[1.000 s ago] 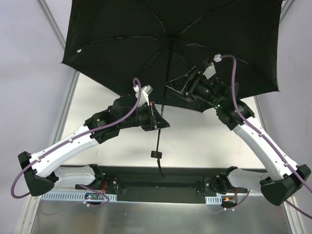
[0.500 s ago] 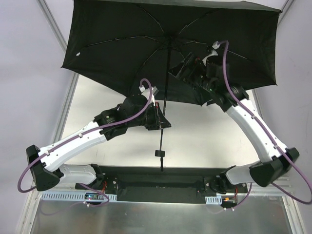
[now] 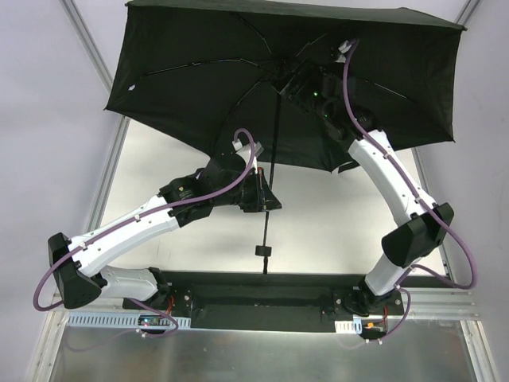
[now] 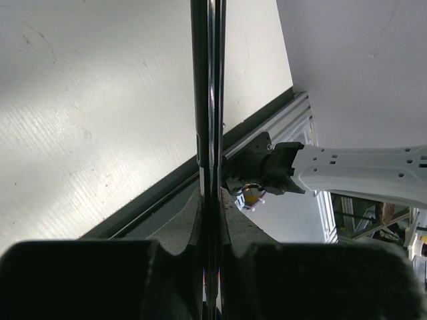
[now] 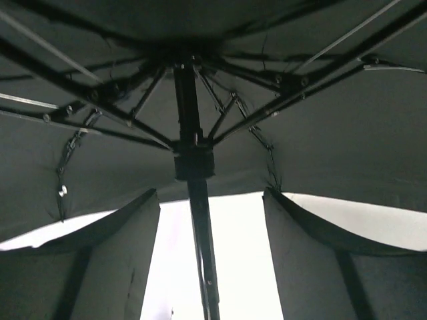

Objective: Put away the umbrella

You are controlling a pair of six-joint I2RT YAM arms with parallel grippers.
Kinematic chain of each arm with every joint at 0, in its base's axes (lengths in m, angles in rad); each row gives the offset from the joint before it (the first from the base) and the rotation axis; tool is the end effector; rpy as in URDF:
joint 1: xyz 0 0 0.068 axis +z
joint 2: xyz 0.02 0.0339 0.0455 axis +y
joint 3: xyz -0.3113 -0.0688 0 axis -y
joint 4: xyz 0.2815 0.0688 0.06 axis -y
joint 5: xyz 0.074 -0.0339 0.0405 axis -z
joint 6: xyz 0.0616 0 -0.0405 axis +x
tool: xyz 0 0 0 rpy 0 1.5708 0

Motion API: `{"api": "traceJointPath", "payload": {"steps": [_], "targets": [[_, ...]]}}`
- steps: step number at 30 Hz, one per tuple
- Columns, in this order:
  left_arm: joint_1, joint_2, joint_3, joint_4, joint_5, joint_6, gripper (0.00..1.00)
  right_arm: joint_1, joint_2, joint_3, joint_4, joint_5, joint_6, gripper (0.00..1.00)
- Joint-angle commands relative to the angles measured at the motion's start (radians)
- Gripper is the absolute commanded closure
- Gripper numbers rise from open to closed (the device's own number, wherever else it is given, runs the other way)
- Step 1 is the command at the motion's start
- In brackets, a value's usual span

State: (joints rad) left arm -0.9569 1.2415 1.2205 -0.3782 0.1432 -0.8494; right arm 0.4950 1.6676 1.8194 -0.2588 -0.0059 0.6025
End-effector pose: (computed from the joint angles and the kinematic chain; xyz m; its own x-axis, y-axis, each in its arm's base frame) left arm 0.1808 -0.2719 0.4097 -0.8122 -0.1376 -0.5669 0.4162 0.5441 -0.7285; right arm 0.3994 0.2160 0.5107 -0.3496 0.4553 -0.8189 -0.3424 0.7515 0.5640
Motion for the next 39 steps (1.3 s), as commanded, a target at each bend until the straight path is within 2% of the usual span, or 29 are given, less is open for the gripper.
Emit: {"api": "traceJointPath", "payload": {"steps": [1,7,13,14,15,16,20,22,27,32,34,39], "targets": [[-0.013,-0.001,0.031,0.002,0.035,0.012,1.00,-0.001,0.033,0.072,0.096,0.069,0.040,0.39],[-0.014,-0.014,0.024,-0.001,0.033,0.012,1.00,-0.001,0.087,0.129,0.119,0.096,0.066,0.54],[-0.013,-0.014,0.027,-0.005,0.041,0.023,1.00,-0.001,0.145,0.230,0.092,0.115,0.034,0.49],[-0.014,-0.017,0.028,-0.008,0.042,0.023,1.00,-0.001,0.152,0.239,0.092,0.118,0.022,0.58],[-0.014,-0.019,0.028,-0.013,0.039,0.023,1.00,-0.001,0.155,0.245,0.096,0.118,0.004,0.87],[-0.013,-0.022,0.028,-0.016,0.036,0.023,1.00,-0.003,0.158,0.257,0.087,0.110,-0.015,1.00],[-0.011,-0.034,0.043,-0.034,-0.016,0.027,1.00,-0.001,0.152,0.288,0.003,0.020,-0.060,1.00],[-0.003,-0.037,0.054,-0.039,-0.039,0.029,1.00,-0.003,0.121,0.247,0.006,-0.095,-0.046,1.00],[0.046,-0.028,0.093,-0.044,-0.042,0.047,1.00,0.004,-0.029,0.022,0.092,-0.321,0.052,1.00],[0.104,-0.025,0.122,-0.044,-0.024,0.050,1.00,0.030,-0.193,-0.178,0.075,-0.350,0.098,1.00],[0.121,-0.022,0.142,-0.044,-0.010,0.049,1.00,0.033,-0.248,-0.265,0.122,-0.353,0.140,1.00],[0.126,0.003,0.174,-0.044,0.087,0.007,1.00,-0.012,-0.272,-0.252,0.109,-0.374,0.218,1.00]]}}
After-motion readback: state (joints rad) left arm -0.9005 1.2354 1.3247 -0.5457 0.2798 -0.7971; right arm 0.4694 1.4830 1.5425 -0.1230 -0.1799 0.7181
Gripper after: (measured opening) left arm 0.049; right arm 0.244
